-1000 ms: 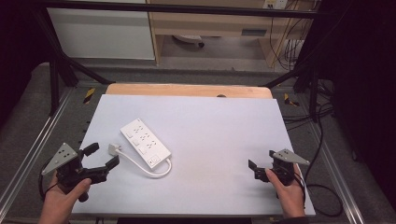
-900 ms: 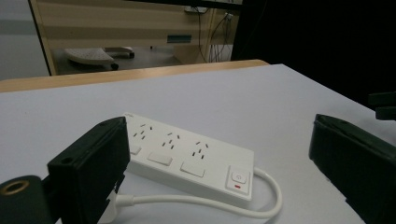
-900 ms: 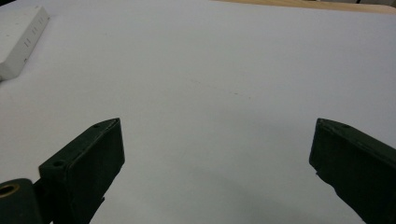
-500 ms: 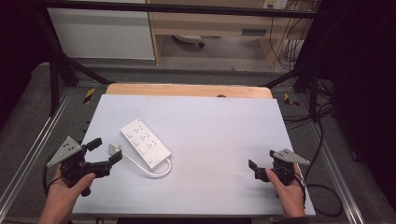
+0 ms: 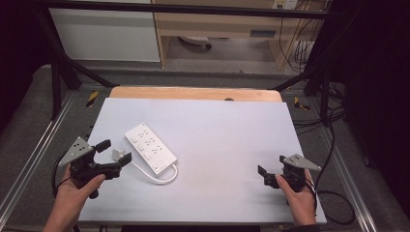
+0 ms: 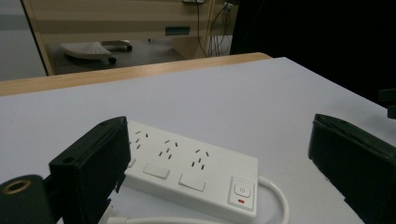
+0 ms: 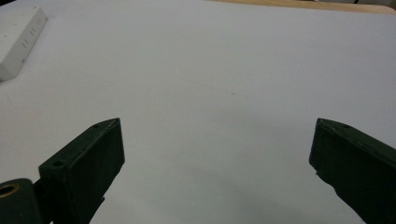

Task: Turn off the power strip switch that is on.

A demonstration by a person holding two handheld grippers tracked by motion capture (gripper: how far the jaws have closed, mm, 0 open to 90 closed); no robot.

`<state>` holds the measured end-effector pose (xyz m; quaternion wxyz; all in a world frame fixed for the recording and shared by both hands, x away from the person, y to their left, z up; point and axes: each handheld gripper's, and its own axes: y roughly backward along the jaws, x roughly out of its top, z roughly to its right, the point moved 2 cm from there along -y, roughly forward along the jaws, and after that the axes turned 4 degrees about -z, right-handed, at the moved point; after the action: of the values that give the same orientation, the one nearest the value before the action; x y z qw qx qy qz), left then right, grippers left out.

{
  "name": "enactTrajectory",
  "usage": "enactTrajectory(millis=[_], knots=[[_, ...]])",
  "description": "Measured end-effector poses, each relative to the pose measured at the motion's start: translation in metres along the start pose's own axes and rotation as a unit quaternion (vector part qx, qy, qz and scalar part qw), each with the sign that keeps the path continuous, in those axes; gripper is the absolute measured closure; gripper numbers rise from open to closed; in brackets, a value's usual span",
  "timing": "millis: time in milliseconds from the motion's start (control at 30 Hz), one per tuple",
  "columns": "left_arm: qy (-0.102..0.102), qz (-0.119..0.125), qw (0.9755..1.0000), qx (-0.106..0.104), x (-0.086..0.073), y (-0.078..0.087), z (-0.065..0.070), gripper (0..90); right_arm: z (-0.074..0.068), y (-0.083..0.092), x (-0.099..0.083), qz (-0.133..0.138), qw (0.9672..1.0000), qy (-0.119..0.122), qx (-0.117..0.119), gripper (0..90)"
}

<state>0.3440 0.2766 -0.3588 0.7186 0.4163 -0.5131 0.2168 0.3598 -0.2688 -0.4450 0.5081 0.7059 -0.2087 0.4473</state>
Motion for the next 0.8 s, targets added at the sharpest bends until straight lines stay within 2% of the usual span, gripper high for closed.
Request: enactTrajectory(millis=[800], knots=[[0.003, -0.029, 0.9995, 0.005, -0.002, -0.026, -0.007, 6.4, 0.001, 0.0, 0.0, 0.0, 1.0, -0.003, 0.0, 3.8]])
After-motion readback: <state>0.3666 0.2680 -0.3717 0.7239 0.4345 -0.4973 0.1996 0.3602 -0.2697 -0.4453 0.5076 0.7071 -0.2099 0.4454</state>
